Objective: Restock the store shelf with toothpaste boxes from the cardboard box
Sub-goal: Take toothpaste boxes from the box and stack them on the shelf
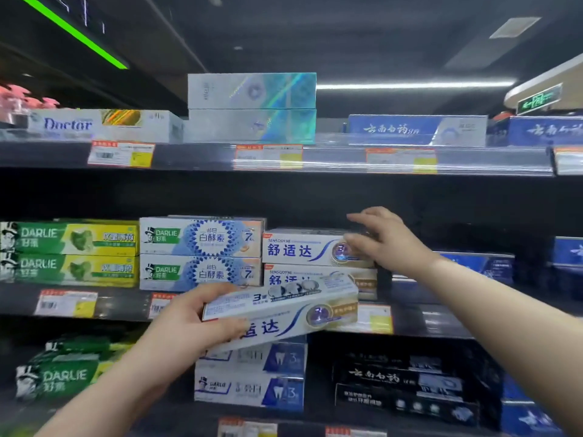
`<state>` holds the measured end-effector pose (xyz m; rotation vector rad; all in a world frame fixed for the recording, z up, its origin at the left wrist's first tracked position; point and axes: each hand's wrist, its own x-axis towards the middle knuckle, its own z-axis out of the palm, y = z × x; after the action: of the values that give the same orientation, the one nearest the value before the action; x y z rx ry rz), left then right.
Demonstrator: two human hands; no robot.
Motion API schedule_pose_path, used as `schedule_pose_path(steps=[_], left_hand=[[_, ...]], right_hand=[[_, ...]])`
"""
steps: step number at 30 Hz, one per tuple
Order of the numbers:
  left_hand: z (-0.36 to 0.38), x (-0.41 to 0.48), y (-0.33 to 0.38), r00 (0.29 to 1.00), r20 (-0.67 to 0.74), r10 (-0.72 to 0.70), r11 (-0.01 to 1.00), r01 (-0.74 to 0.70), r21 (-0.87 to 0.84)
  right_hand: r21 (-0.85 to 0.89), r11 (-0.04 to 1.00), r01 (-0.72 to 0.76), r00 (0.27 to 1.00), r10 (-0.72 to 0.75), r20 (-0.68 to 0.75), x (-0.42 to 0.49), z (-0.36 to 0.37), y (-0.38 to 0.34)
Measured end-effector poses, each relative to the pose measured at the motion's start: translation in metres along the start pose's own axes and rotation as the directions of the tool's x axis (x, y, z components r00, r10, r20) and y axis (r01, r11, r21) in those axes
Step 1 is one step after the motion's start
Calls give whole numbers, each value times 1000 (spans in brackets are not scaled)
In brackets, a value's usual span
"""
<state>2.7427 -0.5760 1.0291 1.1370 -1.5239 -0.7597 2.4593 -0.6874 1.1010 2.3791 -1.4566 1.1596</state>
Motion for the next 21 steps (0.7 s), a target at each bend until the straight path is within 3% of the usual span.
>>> schedule_pose_path(steps=[5,12,17,21], left_hand=[[13,43,22,996,48,72,995,-76,69],[36,78,23,986,159,39,988,-62,142],[50,74,24,993,-23,119,928,-103,358],[55,69,22,974,-61,220,858,-164,486]], right_hand=[[10,999,-42,987,43,-158,-15,-27,10],[14,1000,-25,991,27,-129,-46,-30,21],[-6,1000,-8,998,8,-63,-56,-19,24],[15,1000,-12,999,12,-33,-56,-16,24]])
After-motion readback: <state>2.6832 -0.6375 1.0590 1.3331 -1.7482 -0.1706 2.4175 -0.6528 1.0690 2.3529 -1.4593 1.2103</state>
